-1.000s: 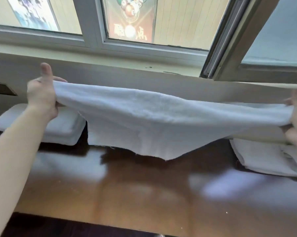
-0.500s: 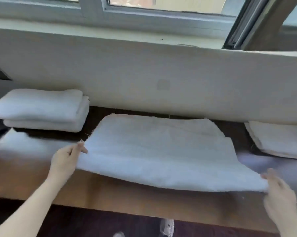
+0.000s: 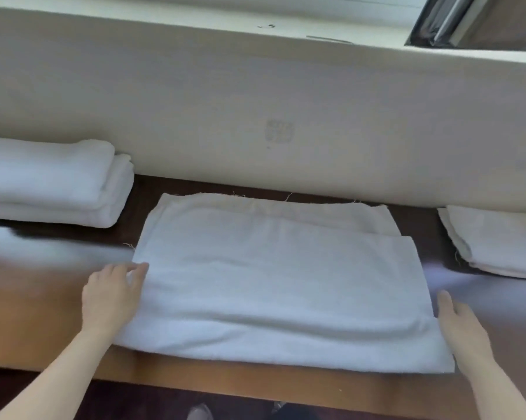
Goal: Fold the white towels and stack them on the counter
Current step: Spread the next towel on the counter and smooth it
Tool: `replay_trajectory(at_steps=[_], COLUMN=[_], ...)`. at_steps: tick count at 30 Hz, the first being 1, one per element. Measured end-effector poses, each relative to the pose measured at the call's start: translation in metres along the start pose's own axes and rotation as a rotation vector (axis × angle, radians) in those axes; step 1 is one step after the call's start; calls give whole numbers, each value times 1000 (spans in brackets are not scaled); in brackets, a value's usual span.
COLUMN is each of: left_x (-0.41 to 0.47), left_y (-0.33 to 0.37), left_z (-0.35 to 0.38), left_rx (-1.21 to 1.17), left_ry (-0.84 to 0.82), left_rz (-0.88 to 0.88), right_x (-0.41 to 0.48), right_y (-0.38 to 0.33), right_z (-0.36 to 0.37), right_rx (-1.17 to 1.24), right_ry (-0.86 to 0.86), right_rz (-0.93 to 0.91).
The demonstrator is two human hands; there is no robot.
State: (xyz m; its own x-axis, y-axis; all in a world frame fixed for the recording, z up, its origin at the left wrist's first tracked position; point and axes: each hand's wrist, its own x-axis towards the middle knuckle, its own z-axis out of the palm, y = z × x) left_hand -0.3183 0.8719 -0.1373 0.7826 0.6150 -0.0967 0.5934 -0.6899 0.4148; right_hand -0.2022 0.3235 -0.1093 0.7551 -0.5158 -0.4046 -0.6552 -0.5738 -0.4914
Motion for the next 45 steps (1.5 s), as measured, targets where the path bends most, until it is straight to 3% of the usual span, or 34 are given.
replay_trajectory(at_steps=[1, 4, 7, 18, 24, 30, 36, 42, 45], left_x=[12, 45, 69, 124, 127, 109, 102, 122, 139], left_y=[8, 43, 78, 82, 72, 65, 61, 78, 85], left_z=[6, 18, 21, 39, 34, 5, -27, -35, -24], left_rx=[-1, -297, -429, -259, -298, -682, -774, -699, -651], left_ry=[-23, -149, -177, -142, -116, -86, -80, 88, 148], left_rz=[25, -13, -120, -222, -21, -98, -113, -61, -59], right_x=[10, 42, 64, 93, 71, 51, 46, 91, 108], right_y=[-11, -41, -68, -105, -99, -101, -115, -152, -186], right_z=[2, 9, 17, 43, 26, 13, -1, 7, 15], right_rx=[-49, -137, -50, 121, 103, 161, 266, 197, 42], right_ry=[-17, -32, -55, -99, 32, 83, 142, 245, 223], right_rz=[-20, -88, -177, -224, -309, -282, -267, -306, -392])
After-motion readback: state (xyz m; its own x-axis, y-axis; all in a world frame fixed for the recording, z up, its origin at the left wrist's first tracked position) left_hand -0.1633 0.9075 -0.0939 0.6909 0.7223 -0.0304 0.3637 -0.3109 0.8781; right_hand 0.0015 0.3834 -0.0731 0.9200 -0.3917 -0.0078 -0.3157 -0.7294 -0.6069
